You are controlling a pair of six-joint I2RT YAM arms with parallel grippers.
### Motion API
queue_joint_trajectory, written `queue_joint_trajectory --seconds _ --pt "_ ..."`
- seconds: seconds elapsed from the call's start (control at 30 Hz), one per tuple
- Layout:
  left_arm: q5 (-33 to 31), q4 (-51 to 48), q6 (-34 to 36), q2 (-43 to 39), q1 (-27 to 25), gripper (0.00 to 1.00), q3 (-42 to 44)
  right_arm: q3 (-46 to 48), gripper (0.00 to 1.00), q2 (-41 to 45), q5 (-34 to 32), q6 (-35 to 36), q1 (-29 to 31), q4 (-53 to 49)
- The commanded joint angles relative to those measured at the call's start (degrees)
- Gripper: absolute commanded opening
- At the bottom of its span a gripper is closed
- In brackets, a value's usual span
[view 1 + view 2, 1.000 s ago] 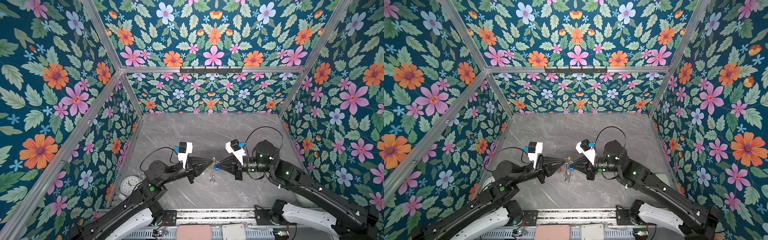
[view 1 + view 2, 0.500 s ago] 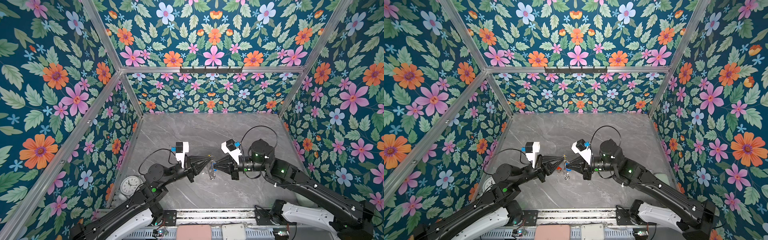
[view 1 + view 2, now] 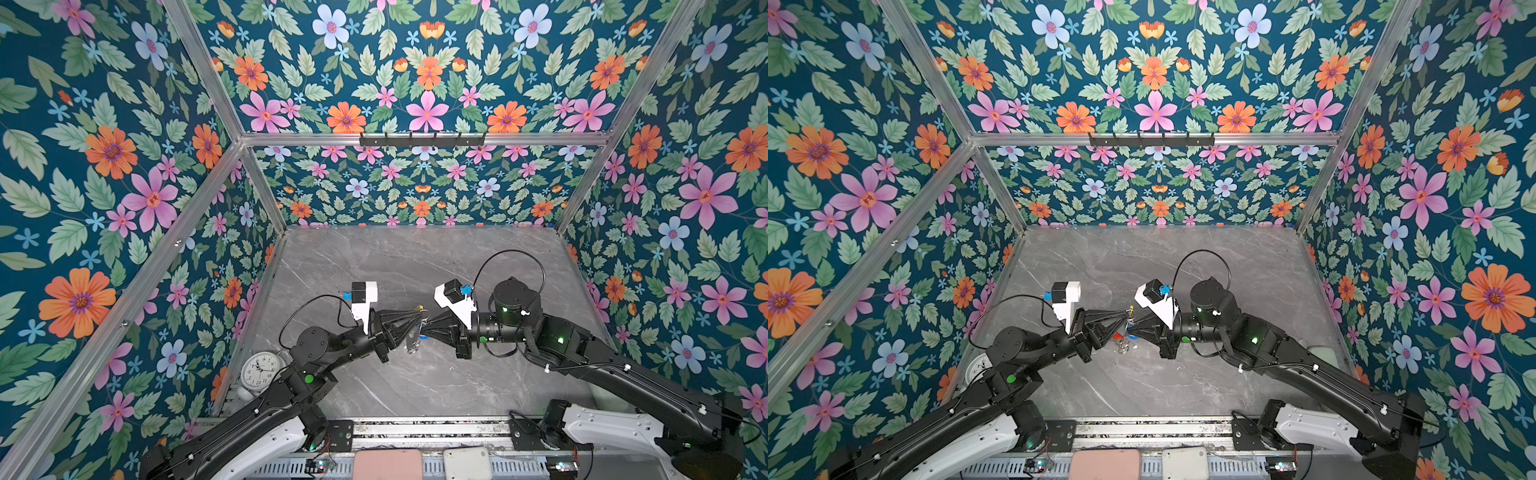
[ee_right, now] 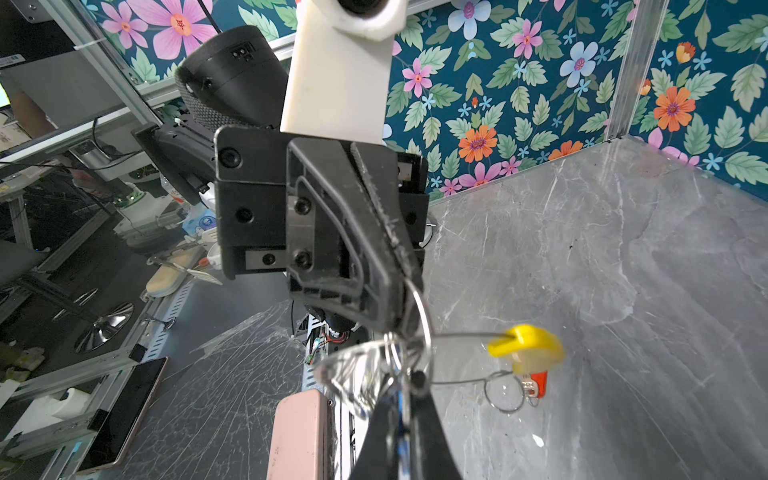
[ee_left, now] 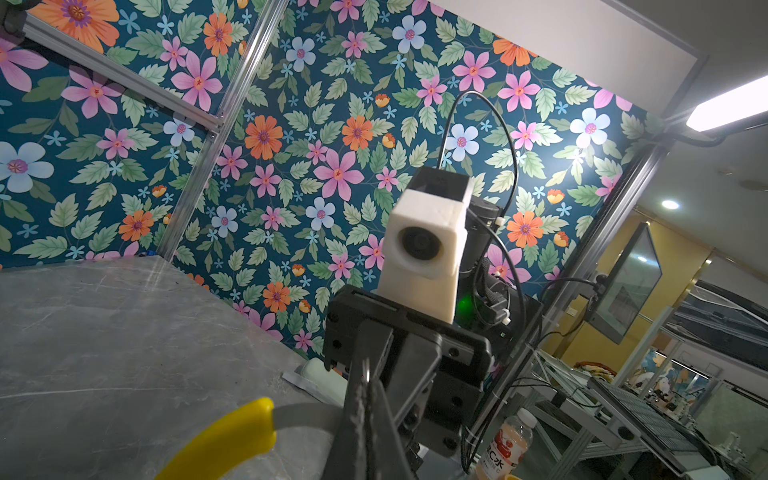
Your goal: Remove the keys from the keyring
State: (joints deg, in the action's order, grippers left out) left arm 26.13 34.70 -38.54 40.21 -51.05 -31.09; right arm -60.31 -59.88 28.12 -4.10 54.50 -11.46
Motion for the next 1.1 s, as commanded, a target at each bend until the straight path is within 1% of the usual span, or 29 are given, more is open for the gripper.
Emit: queue_joint_trajectory --seconds 0.0,0.07,0.13,0.27,0.4,0.5,0.67,0.8,0.9,1.0,1.07 --pt "1.85 4.09 1.92 -0.39 0.03 0.0 -0.92 0.19 0.09 1.32 -0.66 0.65 0.12 -4.5" --pt "2.21 1.76 3.47 -0.63 0.0 0.0 -1.49 0.7 0.28 2.8 -1.57 0.78 0.17 -4.73" --pt "2.18 0.79 4.37 -0.83 0.03 0.0 -1.58 1.06 0.37 4.27 -2.46 0.98 0.13 -5.17" --pt "1.77 -0.16 5.91 -1.27 0.0 0.0 -1.26 2.2 0.44 8.15 -4.47 0.35 0.12 -3.42" --pt "1.73 1.99 6.2 -1.55 0.06 0.0 -0.13 4.54 0.49 12.1 -9.74 -2.58 0.12 3.38" --pt "1.23 3.97 6.2 -1.64 0.03 0.0 0.89 5.51 0.51 12.78 -11.68 -5.26 0.12 8.9" --pt "0.75 6.41 5.61 -0.97 0.02 0.0 1.91 4.55 0.51 9.59 -8.13 -9.35 0.15 15.1" --pt "0.84 7.56 5.34 -0.5 0.03 0.0 2.26 3.58 0.51 7.05 -5.8 -10.97 -0.24 16.32" --pt "0.93 7.93 5.18 -0.39 0.05 0.0 2.44 3.8 0.49 5.86 -2.38 -13.3 -1.46 17.74" --pt "0.72 8.08 5.15 -0.56 0.01 0.0 2.69 3.55 0.43 4.74 0.45 -14.54 -2.27 17.4" --pt "0.67 8.1 5.15 -0.66 -0.02 0.0 2.79 3.66 0.38 4.23 1.7 -14.72 -2.31 17.07"
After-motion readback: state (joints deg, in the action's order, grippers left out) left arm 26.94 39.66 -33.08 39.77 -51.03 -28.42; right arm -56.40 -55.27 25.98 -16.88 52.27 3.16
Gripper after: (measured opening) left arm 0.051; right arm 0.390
